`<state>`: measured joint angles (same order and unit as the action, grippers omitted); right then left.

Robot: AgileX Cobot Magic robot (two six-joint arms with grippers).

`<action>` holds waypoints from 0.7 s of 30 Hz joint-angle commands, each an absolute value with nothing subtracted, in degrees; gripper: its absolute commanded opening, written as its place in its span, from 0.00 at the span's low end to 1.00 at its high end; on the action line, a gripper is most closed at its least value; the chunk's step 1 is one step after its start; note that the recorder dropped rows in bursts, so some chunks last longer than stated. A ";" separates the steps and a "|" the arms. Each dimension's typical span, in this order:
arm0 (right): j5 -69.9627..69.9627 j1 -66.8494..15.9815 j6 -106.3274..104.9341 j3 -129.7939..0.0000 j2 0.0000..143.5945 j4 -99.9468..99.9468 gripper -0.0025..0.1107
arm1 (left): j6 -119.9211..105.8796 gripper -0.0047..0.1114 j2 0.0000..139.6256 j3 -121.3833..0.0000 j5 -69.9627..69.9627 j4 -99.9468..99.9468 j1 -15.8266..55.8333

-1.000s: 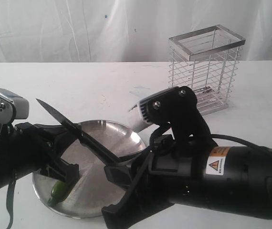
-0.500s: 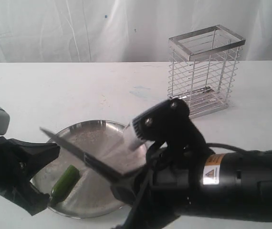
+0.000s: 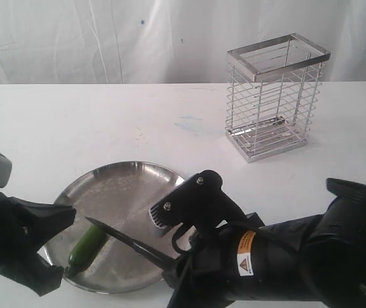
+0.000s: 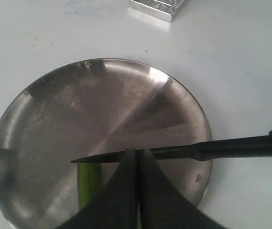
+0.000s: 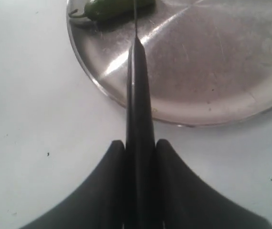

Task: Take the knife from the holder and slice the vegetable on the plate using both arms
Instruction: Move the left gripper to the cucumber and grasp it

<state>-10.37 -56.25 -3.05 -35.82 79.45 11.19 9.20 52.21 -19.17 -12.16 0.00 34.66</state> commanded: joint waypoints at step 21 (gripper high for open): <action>1.62 -55.91 -1.28 -35.92 89.41 10.55 0.02 | 9.04 0.04 60.22 -19.43 -17.52 -4.16 34.91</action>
